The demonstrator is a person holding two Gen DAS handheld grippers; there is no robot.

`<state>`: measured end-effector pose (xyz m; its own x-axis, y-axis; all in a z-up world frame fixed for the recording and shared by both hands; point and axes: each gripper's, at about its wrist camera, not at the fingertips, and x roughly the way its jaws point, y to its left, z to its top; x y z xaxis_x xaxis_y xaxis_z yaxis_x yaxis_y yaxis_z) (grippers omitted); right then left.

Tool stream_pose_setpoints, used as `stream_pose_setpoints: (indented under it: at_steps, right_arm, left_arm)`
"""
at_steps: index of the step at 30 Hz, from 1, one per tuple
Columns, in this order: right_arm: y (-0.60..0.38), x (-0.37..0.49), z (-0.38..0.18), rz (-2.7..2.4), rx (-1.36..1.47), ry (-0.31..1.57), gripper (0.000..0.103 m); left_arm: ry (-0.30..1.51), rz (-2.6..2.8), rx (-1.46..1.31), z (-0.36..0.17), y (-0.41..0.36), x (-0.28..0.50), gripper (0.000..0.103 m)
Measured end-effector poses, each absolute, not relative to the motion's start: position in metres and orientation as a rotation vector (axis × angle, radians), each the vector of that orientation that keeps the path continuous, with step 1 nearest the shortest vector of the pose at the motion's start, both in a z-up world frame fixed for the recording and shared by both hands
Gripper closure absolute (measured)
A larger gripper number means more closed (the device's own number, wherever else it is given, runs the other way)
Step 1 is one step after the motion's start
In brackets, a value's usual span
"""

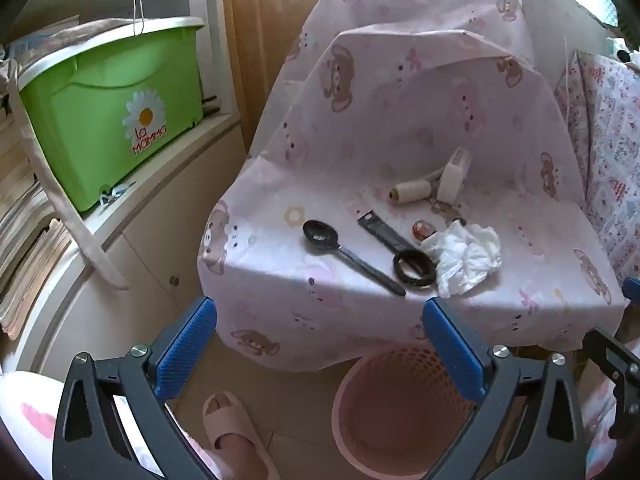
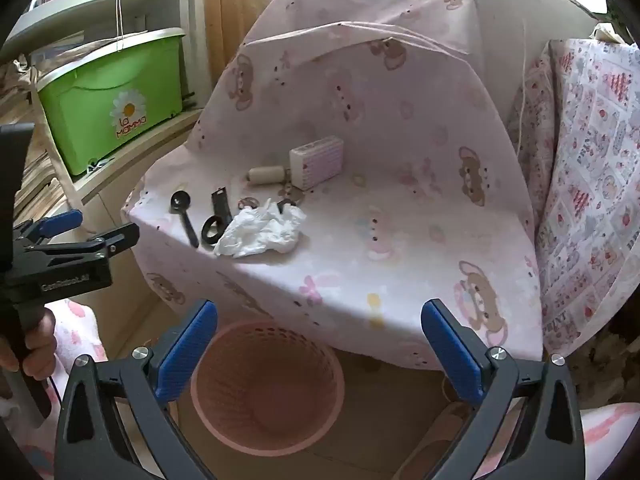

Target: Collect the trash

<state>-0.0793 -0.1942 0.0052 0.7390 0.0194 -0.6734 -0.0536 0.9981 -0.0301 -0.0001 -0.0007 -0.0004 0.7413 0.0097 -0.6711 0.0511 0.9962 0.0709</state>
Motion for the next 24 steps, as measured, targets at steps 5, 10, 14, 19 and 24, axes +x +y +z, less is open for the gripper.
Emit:
stream_pose_setpoints:
  at_steps: [5, 10, 14, 19, 24]
  right_arm:
    - [-0.187, -0.077, 0.005, 0.033, -0.074, 0.758, 0.000]
    - [-0.194, -0.077, 0.001, 0.040, 0.016, 0.770, 0.000]
    - [-0.198, -0.075, 0.002, 0.032, 0.011, 0.769, 0.000]
    - [-0.200, -0.072, 0.001, 0.030, 0.017, 0.787, 0.000]
    - [-0.201, -0.071, 0.002, 0.028, 0.018, 0.786, 0.000]
  left_arm:
    - [0.762, -0.013, 0.083, -0.018, 0.004, -0.003, 0.001]
    - [0.815, -0.028, 0.068, -0.015, 0.007, 0.002, 0.001]
    - [0.821, -0.023, 0.083, -0.016, 0.004, 0.004, 0.001]
    - [0.824, -0.024, 0.073, -0.015, 0.004, 0.006, 0.001]
    - [0.825, -0.023, 0.076, -0.013, 0.004, 0.007, 0.001]
